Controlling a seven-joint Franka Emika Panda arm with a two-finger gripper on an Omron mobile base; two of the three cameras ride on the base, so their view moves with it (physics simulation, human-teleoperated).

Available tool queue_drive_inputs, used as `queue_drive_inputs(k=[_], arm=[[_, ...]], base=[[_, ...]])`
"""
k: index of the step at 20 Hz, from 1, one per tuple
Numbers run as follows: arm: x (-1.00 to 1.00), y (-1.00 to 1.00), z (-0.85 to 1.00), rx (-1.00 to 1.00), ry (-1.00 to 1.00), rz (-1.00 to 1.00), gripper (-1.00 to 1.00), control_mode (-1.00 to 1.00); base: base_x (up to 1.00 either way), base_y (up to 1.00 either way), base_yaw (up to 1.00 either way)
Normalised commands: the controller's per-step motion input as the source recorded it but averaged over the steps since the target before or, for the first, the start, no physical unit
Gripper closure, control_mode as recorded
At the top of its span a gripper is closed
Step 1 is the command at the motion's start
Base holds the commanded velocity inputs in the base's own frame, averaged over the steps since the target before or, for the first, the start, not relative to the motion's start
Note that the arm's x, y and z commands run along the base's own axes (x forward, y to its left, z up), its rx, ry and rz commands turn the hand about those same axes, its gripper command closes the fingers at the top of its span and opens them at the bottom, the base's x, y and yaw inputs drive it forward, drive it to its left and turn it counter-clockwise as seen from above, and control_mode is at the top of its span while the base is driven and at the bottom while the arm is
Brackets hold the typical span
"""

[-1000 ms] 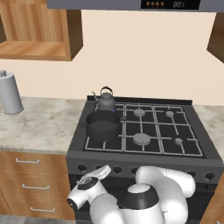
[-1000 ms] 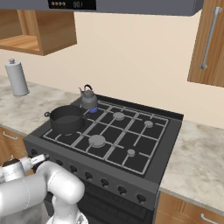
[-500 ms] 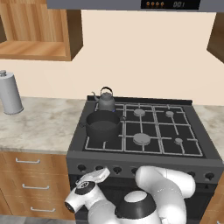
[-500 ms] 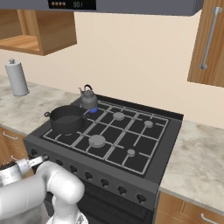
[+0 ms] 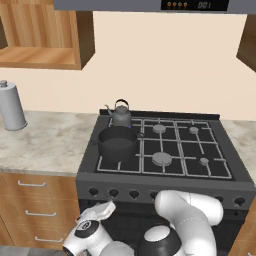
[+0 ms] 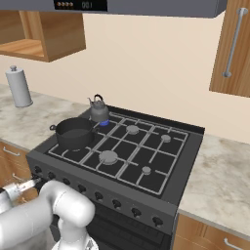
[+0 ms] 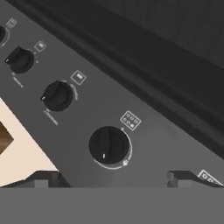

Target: Pick the kettle from the cabinet and place it on a stove burner. Then pick the pot from the counter and place it on another stove burner. Finally, turn both burners on.

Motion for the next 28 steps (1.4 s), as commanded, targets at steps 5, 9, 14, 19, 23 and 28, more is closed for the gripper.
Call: queue_drive_inputs(k=[5,9,14,19,23,28], arm=[[-0.50,0.52,-0.02,0.00,0.00,0.08,-1.00,-1.00],[-0.17,0.05,0.00,0.07,-0.18,0.04,-1.00,-1.00],[0.00,0.00,0.00,0.22,-0.25,0.03,-1.00,-1.00],[0.01,0.00,0.04,0.17,-0.23,0.01,-1.00,-1.00],[0.08,0.00,0.08,0.13,-0.15,0.00,-1.00,-1.00],[0.18,0.00,0.02,0.07,-0.03,0.00,-1.00,-1.00]], base=[[0.00,0.00,0.00],[0.00,0.00,0.00],[0.00,0.00,0.00],[0.00,0.00,0.00],[0.00,0.00,0.00],[0.00,0.00,0.00]])
